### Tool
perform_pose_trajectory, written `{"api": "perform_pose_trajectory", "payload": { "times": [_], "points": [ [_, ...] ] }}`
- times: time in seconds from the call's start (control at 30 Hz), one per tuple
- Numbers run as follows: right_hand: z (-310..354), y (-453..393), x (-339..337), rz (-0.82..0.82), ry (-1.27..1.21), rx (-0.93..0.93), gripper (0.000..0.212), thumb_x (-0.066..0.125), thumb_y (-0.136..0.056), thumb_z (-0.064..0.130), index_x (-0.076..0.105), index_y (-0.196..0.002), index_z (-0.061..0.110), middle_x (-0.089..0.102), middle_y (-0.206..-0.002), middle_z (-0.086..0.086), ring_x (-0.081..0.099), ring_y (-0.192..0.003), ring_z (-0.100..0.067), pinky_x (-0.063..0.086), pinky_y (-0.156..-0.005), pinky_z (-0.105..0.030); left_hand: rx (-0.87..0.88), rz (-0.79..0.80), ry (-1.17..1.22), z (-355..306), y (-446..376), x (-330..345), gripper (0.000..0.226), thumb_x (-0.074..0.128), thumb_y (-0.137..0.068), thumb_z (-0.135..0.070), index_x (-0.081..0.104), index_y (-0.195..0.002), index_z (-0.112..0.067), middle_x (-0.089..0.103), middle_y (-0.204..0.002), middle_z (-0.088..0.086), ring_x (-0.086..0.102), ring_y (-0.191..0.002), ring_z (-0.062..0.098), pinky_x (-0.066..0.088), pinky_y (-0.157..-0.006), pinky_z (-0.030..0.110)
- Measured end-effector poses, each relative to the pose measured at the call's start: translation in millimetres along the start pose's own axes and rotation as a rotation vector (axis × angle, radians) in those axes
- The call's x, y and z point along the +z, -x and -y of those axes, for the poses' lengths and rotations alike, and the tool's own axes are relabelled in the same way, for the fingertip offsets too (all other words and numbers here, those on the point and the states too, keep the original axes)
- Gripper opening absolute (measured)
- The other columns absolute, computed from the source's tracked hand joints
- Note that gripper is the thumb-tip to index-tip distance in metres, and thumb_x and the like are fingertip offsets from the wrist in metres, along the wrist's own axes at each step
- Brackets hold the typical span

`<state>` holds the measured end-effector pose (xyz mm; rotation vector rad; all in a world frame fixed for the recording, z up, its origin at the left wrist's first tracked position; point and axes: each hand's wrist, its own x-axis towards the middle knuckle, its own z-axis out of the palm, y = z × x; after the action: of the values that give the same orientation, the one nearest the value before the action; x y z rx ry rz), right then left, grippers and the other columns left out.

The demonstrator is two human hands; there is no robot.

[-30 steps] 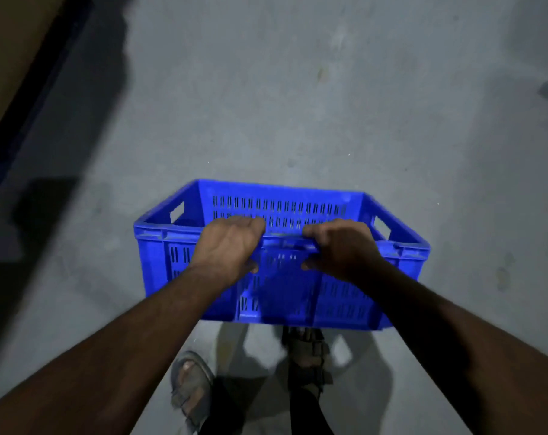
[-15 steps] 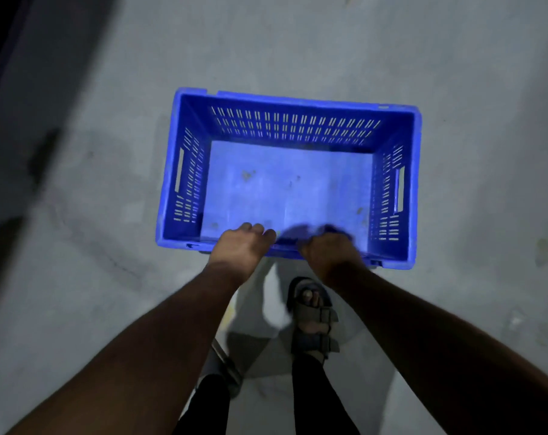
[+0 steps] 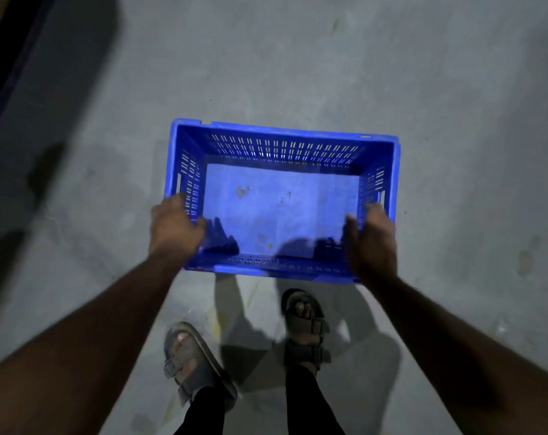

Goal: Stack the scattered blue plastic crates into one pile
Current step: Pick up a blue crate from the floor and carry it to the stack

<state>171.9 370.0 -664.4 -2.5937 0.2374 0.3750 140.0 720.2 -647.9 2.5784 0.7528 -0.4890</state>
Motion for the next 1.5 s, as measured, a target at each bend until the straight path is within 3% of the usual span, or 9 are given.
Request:
{"api": "perform_pose_trajectory", "payload": {
  "times": [0.2,0.3,0.4,0.5,0.63,0.77,0.93,1.1,1.5],
  "points": [
    [-15.0,-52.4,-17.0,0.041,-0.445,0.522,0.085,0.021,-0.091,0.075,0.047,-0.141,0.012,0.053,-0.142,-0.016,0.052,-0.128,-0.036,0.036,-0.110,-0.043,-0.309,0.316,0.689,7.7,-59.1,-21.2,0.041,0.058,-0.097,-0.040,0.054,-0.122,-0.009,0.071,-0.114,0.018,0.073,-0.075,0.022,0.060,-0.072,0.038],
    [-40.1,-62.8,-15.3,0.169,-0.643,0.561,0.114,0.025,-0.062,0.102,0.063,-0.127,0.018,0.066,-0.127,-0.012,0.063,-0.115,-0.032,0.045,-0.105,-0.049,-0.322,0.354,0.843,1.3,-55.8,-25.1,0.034,0.040,-0.103,-0.042,0.060,-0.094,-0.017,0.072,-0.066,-0.007,0.065,-0.052,0.004,0.051,-0.050,0.018],
    [-28.9,-46.1,-37.8,0.310,-0.861,0.571,0.099,0.042,-0.066,0.094,0.068,-0.124,0.018,0.071,-0.117,-0.011,0.068,-0.105,-0.032,0.054,-0.093,-0.048,-0.382,0.312,0.916,16.9,-53.7,-30.4,0.047,0.036,-0.098,-0.056,0.062,-0.086,-0.020,0.062,-0.077,0.000,0.057,-0.070,0.016,0.044,-0.065,0.029],
    [-21.8,-28.2,-63.0,0.344,-0.919,0.533,0.103,0.056,-0.044,0.096,0.069,-0.105,0.014,0.062,-0.081,-0.006,0.056,-0.061,-0.020,0.050,-0.059,-0.030,-0.528,0.401,1.038,35.3,-37.9,-59.1,0.061,0.035,-0.095,-0.064,0.063,-0.092,-0.009,0.060,-0.078,0.008,0.054,-0.068,0.022,0.044,-0.071,0.034],
    [23.0,4.8,-127.9,0.357,-1.045,0.542,0.076,0.050,-0.063,0.089,0.054,-0.084,0.016,0.048,-0.064,-0.002,0.047,-0.047,-0.015,0.041,-0.045,-0.020,-0.564,0.551,1.217,48.6,5.1,-132.8,0.073,0.031,-0.091,-0.072,0.061,-0.093,-0.005,0.059,-0.065,0.007,0.054,-0.053,0.018,0.047,-0.056,0.025],
    [88.4,62.4,-221.8,0.415,-0.946,0.579,0.070,0.041,-0.072,0.085,0.057,-0.085,0.018,0.048,-0.050,-0.004,0.052,-0.046,-0.022,0.050,-0.045,-0.023,-0.531,0.606,1.180,44.8,69.0,-242.7,0.082,0.040,-0.084,-0.078,0.066,-0.103,-0.002,0.066,-0.077,0.012,0.063,-0.062,0.022,0.055,-0.060,0.028],
    [178.0,146.6,-349.8,0.353,-0.924,0.530,0.081,0.045,-0.056,0.096,0.055,-0.080,0.019,0.029,-0.046,0.003,0.023,-0.036,-0.012,0.024,-0.038,-0.018,-0.436,0.536,1.119,20.8,149.0,-389.3,0.073,0.037,-0.088,-0.075,0.065,-0.095,-0.007,0.065,-0.072,0.012,0.066,-0.057,0.022,0.054,-0.049,0.024],
    [244.3,210.4,-450.7,0.189,-0.904,0.566,0.066,0.029,-0.087,0.082,0.038,-0.065,0.021,0.026,-0.046,0.004,0.018,-0.035,-0.011,0.018,-0.038,-0.017,-0.307,0.471,1.061,-7.8,207.1,-498.8,0.056,0.042,-0.090,-0.073,0.047,-0.069,-0.022,0.033,-0.051,-0.003,0.026,-0.033,0.009,0.024,-0.034,0.015],
    [236.2,196.2,-590.6,0.086,-1.058,0.589,0.063,0.028,-0.087,0.082,0.030,-0.065,0.023,0.021,-0.047,0.006,0.014,-0.034,-0.008,0.014,-0.035,-0.013,-0.172,0.568,0.956,-186.7,180.0,-606.4,0.061,0.040,-0.082,-0.082,0.029,-0.066,-0.024,0.021,-0.037,-0.008,0.017,-0.025,0.006,0.018,-0.038,0.010]
  ]
}}
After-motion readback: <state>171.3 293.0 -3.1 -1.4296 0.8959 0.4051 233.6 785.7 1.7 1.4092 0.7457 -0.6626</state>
